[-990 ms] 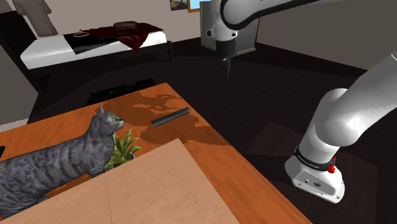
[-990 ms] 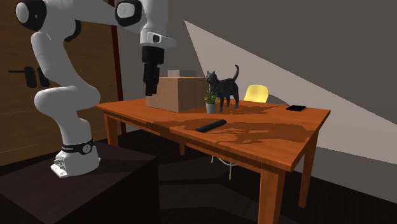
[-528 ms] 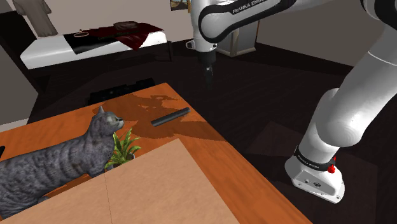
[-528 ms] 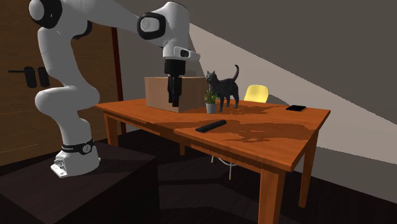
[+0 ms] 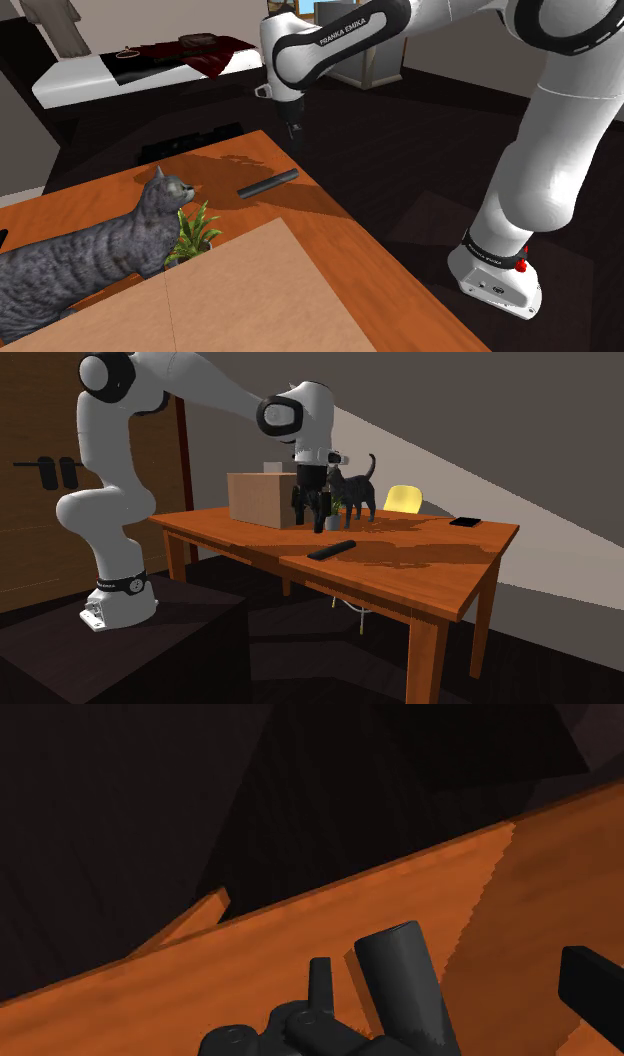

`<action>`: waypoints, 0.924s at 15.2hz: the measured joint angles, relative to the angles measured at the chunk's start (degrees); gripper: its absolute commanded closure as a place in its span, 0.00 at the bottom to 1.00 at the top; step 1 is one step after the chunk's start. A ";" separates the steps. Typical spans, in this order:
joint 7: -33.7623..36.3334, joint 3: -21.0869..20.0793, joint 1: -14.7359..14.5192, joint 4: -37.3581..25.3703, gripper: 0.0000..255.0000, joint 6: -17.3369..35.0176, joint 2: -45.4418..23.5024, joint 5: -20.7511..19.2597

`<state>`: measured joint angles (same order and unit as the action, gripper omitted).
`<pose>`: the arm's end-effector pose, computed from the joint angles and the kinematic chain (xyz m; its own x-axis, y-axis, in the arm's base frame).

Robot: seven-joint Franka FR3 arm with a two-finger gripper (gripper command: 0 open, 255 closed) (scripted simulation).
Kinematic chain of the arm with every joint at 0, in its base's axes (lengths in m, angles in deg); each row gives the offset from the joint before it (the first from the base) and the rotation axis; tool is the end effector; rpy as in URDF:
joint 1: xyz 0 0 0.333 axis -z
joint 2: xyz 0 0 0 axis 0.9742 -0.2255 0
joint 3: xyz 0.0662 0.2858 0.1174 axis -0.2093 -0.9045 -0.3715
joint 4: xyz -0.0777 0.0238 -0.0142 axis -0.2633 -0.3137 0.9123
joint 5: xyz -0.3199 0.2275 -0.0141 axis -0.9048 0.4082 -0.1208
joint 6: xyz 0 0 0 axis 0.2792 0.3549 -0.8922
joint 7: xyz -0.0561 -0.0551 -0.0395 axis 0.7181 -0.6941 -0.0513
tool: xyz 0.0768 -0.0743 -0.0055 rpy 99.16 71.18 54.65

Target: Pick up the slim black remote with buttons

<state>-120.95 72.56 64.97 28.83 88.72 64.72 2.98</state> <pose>0.5360 0.1810 0.4466 0.5329 0.8450 -0.0443 0.8437 -0.5346 -0.0494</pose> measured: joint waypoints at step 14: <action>-6.99 -3.00 -2.76 -6.87 0.00 5.92 -12.97 -0.07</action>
<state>-127.94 69.56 62.21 21.96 94.64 51.75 2.91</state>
